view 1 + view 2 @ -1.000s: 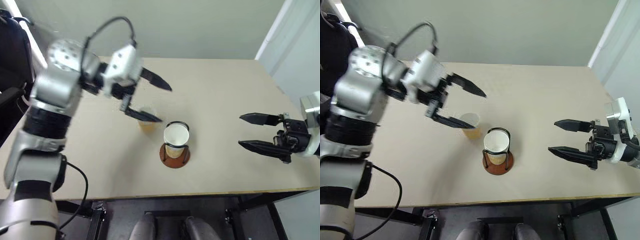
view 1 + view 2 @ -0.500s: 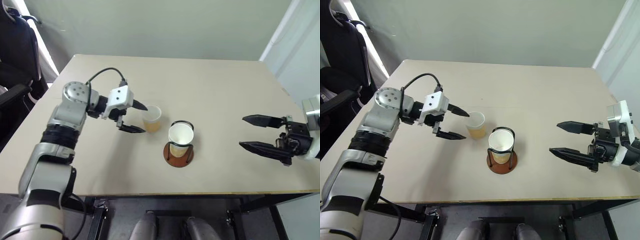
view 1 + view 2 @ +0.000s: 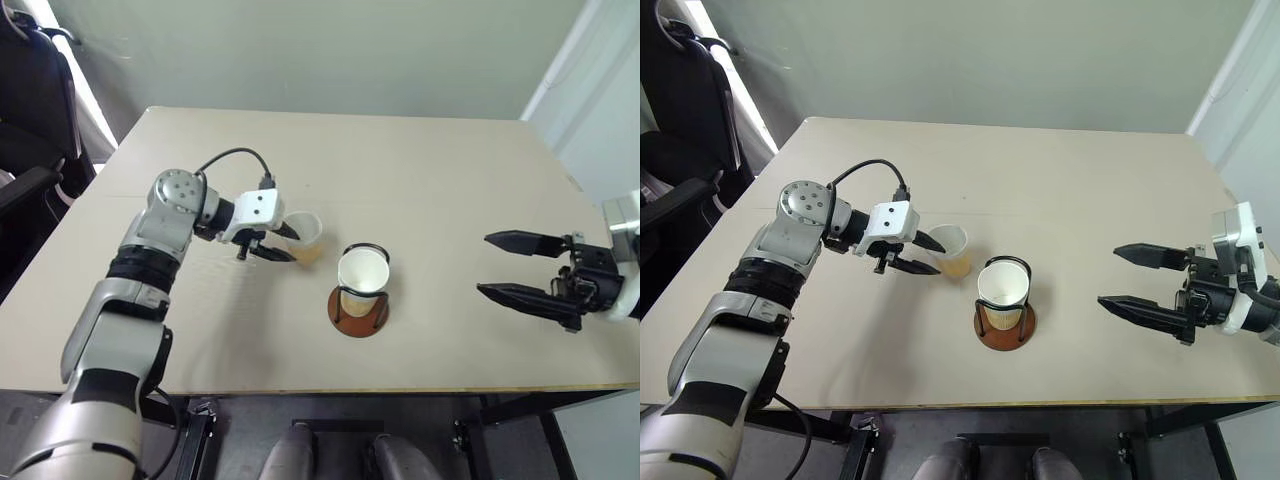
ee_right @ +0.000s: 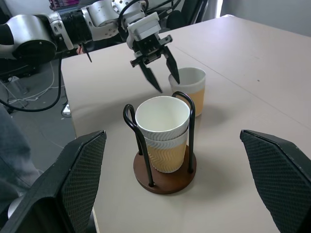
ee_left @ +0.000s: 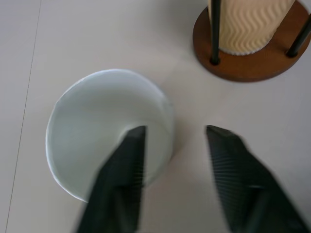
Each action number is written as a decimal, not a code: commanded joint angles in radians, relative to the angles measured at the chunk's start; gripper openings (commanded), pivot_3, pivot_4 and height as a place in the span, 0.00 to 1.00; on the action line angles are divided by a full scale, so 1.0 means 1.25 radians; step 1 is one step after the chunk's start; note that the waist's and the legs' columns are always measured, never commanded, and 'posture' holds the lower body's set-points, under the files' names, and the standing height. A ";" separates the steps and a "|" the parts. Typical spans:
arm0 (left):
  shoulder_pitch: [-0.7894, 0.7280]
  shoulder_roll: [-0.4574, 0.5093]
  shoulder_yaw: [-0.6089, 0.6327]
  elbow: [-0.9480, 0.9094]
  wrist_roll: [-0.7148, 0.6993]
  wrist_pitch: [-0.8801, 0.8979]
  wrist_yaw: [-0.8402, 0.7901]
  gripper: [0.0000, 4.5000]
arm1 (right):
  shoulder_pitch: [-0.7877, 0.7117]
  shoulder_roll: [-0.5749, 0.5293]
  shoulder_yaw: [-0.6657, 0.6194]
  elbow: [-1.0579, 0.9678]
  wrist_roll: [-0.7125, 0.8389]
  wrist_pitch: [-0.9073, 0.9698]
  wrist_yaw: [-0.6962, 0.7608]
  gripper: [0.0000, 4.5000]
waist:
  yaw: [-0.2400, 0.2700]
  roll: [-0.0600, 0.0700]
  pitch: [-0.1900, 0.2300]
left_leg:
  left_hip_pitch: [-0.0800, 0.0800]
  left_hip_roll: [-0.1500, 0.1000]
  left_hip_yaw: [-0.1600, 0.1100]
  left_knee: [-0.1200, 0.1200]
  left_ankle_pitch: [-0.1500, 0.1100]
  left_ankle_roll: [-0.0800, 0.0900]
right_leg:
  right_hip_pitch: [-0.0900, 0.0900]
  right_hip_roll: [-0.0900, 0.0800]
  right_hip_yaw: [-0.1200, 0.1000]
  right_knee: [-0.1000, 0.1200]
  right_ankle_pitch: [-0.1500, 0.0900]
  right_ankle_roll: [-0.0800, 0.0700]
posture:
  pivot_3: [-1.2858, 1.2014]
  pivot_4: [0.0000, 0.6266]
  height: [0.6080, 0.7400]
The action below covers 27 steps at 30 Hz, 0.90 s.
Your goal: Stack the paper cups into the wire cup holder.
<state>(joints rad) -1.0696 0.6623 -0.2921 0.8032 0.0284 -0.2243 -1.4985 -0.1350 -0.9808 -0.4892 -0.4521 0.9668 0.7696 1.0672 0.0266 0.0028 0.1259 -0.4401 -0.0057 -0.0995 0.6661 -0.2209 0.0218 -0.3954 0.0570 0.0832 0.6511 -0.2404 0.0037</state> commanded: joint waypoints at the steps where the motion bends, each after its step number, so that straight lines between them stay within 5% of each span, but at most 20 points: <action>1: -0.038 0.000 0.023 0.012 -0.002 -0.014 0.000 0.13 | -0.008 -0.012 -0.018 -0.014 0.005 -0.009 -0.009 1.00 | 0.000 0.000 0.000 | 0.000 0.000 0.000 0.000 0.000 0.000 | 0.000 0.000 0.000 0.000 0.000 0.000 | 0.52 0.24 1.00; 3: -0.047 0.001 0.031 0.016 -0.011 -0.016 -0.010 0.01 | -0.012 -0.012 -0.009 -0.010 0.000 -0.012 -0.011 1.00 | 0.000 0.000 0.000 | 0.000 0.000 0.000 0.000 0.000 0.000 | 0.000 0.000 0.000 -0.001 0.000 0.000 | 0.52 0.24 1.00; 16: -0.210 0.008 0.084 -0.273 -0.304 0.260 -0.093 0.01 | -0.022 -0.023 -0.016 0.001 -0.005 -0.015 -0.002 1.00 | 0.003 0.000 0.000 | -0.004 0.000 0.000 0.002 -0.001 0.002 | -0.001 -0.001 0.000 -0.004 0.002 0.003 | 0.52 0.24 1.00; 21: -0.186 0.087 -0.042 -0.498 -0.499 0.375 -0.093 0.01 | -0.011 -0.024 -0.025 -0.004 -0.004 -0.018 0.000 1.00 | -0.003 0.001 -0.001 | -0.003 0.000 0.004 0.001 -0.002 0.003 | 0.000 -0.002 0.001 -0.005 0.001 0.004 | 0.52 0.24 1.00; 27: -0.169 0.140 -0.187 -0.519 -0.495 0.281 -0.093 0.01 | -0.004 -0.023 -0.026 -0.007 -0.009 -0.022 -0.006 1.00 | -0.002 0.002 0.000 | -0.001 0.000 0.004 0.001 -0.001 0.002 | 0.000 -0.002 0.000 -0.003 0.001 0.003 | 0.52 0.24 1.00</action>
<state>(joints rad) -1.2629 0.8264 -0.5283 0.1623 -0.5888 0.1685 -1.5837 -0.1380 -0.9951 -0.4877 -0.4406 0.9562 0.7593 1.0604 0.0242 0.0053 0.1259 -0.4408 -0.0055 -0.0951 0.6673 -0.2213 0.0247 -0.3954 0.0546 0.0838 0.6479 -0.2383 0.0073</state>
